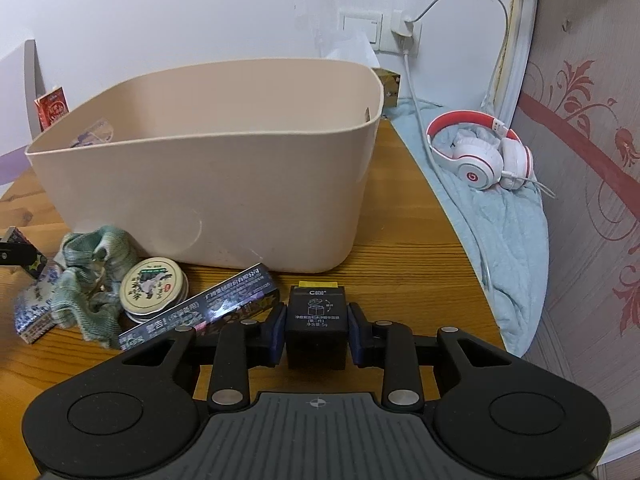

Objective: Organize objects
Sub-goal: 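Grasp the small star-printed box with the left tool while the right tool grasps the yellow-topped black box, then lift both boxes over the bin and open both tools to drop them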

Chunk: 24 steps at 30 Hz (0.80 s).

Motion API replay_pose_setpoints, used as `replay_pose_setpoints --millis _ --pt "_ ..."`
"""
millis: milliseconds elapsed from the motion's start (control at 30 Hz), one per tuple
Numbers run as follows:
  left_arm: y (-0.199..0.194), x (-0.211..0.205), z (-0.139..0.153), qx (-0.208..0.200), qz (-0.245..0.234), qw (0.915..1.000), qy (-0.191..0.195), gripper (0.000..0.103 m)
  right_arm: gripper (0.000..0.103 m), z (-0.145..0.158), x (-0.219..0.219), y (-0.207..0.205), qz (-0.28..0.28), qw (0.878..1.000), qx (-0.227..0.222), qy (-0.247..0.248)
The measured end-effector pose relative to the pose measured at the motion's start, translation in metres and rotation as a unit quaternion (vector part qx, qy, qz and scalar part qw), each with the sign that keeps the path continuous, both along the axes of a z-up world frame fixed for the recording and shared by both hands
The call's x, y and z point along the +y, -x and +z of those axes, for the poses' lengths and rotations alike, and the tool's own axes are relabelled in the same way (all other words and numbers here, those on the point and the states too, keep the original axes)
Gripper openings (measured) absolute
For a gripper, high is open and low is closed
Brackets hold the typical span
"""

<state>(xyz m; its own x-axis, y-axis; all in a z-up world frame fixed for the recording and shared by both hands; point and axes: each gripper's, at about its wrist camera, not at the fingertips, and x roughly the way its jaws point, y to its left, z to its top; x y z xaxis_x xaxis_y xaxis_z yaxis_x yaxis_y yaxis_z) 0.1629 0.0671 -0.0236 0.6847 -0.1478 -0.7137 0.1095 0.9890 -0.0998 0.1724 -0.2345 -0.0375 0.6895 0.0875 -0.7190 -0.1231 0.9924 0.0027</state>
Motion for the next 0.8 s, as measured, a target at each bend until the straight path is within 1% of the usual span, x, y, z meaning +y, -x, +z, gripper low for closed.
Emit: replay_pose_setpoints --millis 167,300,433,600,800 --pt "0.009 -0.005 0.012 -0.016 -0.008 0.9998 -0.005 0.023 0.03 0.012 0.0 0.012 0.003 1.0 -0.011 -0.003" --pt "0.014 -0.01 0.026 -0.032 -0.013 0.9994 -0.005 0.023 0.03 0.026 0.001 0.021 0.006 1.0 -0.029 -0.006" --pt "0.017 -0.013 0.046 -0.056 -0.022 0.9982 -0.003 0.023 0.03 0.046 0.002 0.03 0.01 0.998 -0.057 -0.009" --pt "0.016 -0.023 0.074 -0.095 -0.037 0.9948 -0.001 0.023 0.03 0.079 0.005 0.04 0.01 0.994 -0.11 -0.022" --pt "-0.003 -0.039 0.099 -0.131 -0.05 0.9901 0.002 0.023 0.03 0.11 0.015 0.035 0.029 0.988 -0.149 -0.024"
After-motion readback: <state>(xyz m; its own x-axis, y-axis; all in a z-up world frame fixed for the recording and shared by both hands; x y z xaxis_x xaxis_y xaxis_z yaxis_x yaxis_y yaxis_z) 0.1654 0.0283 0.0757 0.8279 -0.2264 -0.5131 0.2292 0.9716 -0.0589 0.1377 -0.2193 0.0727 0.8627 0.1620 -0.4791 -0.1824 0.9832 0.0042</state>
